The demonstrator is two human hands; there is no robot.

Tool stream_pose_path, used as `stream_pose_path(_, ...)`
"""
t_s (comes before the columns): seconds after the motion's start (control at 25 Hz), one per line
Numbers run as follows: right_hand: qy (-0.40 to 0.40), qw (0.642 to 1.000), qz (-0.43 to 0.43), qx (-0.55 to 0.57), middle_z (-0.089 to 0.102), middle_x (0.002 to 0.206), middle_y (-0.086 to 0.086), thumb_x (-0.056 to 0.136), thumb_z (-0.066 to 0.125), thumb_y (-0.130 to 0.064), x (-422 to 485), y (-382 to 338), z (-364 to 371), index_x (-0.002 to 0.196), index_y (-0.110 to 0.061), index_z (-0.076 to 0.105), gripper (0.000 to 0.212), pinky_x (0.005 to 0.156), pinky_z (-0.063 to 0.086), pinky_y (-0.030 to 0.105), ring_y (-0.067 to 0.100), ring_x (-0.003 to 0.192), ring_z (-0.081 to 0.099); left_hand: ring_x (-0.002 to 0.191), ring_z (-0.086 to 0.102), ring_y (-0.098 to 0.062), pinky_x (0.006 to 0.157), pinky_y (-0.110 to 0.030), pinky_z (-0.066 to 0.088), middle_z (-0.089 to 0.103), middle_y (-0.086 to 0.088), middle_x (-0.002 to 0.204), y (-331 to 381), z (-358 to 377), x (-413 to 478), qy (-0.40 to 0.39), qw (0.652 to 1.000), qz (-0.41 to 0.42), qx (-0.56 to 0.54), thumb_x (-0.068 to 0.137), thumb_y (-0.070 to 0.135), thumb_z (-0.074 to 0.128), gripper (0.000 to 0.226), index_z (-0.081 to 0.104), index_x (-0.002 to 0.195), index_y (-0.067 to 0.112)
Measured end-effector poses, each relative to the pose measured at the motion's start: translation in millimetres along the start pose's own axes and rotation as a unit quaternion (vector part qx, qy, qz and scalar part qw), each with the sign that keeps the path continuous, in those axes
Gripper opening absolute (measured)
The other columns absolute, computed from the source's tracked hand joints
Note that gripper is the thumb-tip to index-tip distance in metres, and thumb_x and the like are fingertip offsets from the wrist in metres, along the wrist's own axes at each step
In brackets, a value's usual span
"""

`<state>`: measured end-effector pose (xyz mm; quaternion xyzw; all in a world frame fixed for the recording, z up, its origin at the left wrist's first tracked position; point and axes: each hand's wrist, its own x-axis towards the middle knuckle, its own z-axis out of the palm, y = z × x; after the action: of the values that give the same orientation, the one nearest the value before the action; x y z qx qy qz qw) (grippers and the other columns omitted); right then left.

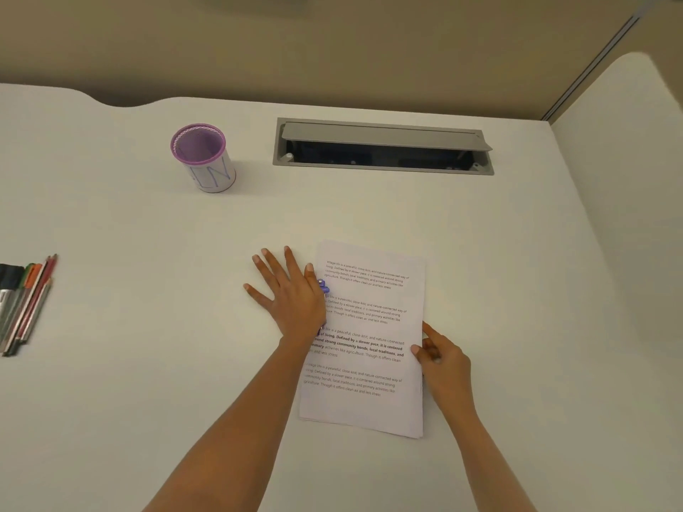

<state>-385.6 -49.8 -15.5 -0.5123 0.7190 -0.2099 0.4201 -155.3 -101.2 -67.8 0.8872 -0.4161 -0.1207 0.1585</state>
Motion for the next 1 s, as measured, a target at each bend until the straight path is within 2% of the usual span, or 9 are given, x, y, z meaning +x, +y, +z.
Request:
stream_pose_path(0.08, -0.003, 1.000, -0.001, 0.000, 0.065, 0.084, -0.009, 0.090, 0.062, -0.005, 1, 1, 0, 0.132, -0.021, 0.059, 0.046, 0.063, 0.041, -0.004, -0.002, 0.076, 0.058, 0.149, -0.009, -0.028, 0.113, -0.065, -0.002, 0.002, -0.014, 0.161, -1, 2, 0, 0.001, 1.000, -0.006, -0.001, 0.100, 0.042, 0.017, 0.056, 0.014, 0.152, 0.021)
stream_pose_path(0.28, -0.002, 1.000, -0.005, -0.002, 0.066, 0.089, 0.000, 0.090, 0.062, -0.006, 3, 2, 0, 0.133, -0.020, 0.059, 0.045, 0.065, 0.044, 0.000, -0.001, 0.077, 0.058, 0.149, -0.008, -0.028, 0.113, -0.065, -0.004, 0.002, -0.014, 0.161, 2, -1, 0, -0.017, 1.000, -0.018, -0.015, 0.099, 0.042, 0.019, 0.058, 0.013, 0.152, 0.018)
stream_pose_path(0.4, 0.002, 1.000, -0.002, 0.023, 0.067, 0.087, -0.004, 0.090, 0.063, -0.008, -3, 2, -4, 0.131, -0.021, 0.060, 0.044, 0.063, 0.045, 0.001, -0.001, 0.076, 0.060, 0.148, -0.011, -0.025, 0.113, -0.064, -0.006, -0.001, -0.012, 0.161, 5, -11, -2, -0.034, 0.998, -0.024, -0.044, 0.099, 0.044, 0.020, 0.060, 0.012, 0.152, 0.018)
stream_pose_path(0.56, -0.001, 0.998, 0.020, 0.054, 0.070, 0.089, -0.007, 0.088, 0.066, -0.011, 2, 7, -2, 0.129, -0.023, 0.061, 0.043, 0.067, 0.044, 0.009, 0.001, 0.080, 0.064, 0.147, -0.017, -0.017, 0.111, -0.058, -0.015, -0.006, -0.004, 0.162, 9, -14, -5, -0.086, 0.987, -0.050, -0.125, 0.097, 0.054, 0.015, 0.066, 0.008, 0.152, 0.020)
stream_pose_path(0.68, -0.001, 0.997, 0.028, 0.077, 0.070, 0.088, -0.009, 0.087, 0.067, -0.010, 2, 10, -3, 0.125, -0.018, 0.064, 0.039, 0.068, 0.047, 0.014, 0.005, 0.082, 0.066, 0.147, -0.015, -0.013, 0.112, -0.054, -0.016, -0.004, 0.001, 0.162, 7, -23, -11, -0.105, 0.978, -0.056, -0.169, 0.096, 0.057, 0.013, 0.068, 0.007, 0.152, 0.020)
stream_pose_path(0.88, 0.003, 0.993, 0.047, 0.109, 0.071, 0.091, -0.005, 0.087, 0.066, -0.009, 4, 13, -4, 0.117, -0.015, 0.068, 0.031, 0.079, 0.054, 0.032, 0.012, 0.085, 0.067, 0.149, -0.002, -0.012, 0.116, -0.047, -0.008, 0.014, 0.003, 0.161, -15, -35, -15, -0.097, 0.965, -0.068, -0.235, 0.100, 0.044, 0.019, 0.055, 0.023, 0.149, 0.019)
stream_pose_path(1.0, 0.004, 0.991, 0.057, 0.119, 0.072, 0.095, 0.000, 0.086, 0.067, -0.010, 6, 15, -3, 0.112, -0.016, 0.069, 0.026, 0.088, 0.056, 0.042, 0.020, 0.090, 0.068, 0.149, 0.000, -0.010, 0.117, -0.045, -0.008, 0.016, 0.004, 0.161, -30, -40, -23, -0.101, 0.965, -0.054, -0.237, 0.101, 0.042, 0.018, 0.054, 0.025, 0.149, 0.019)
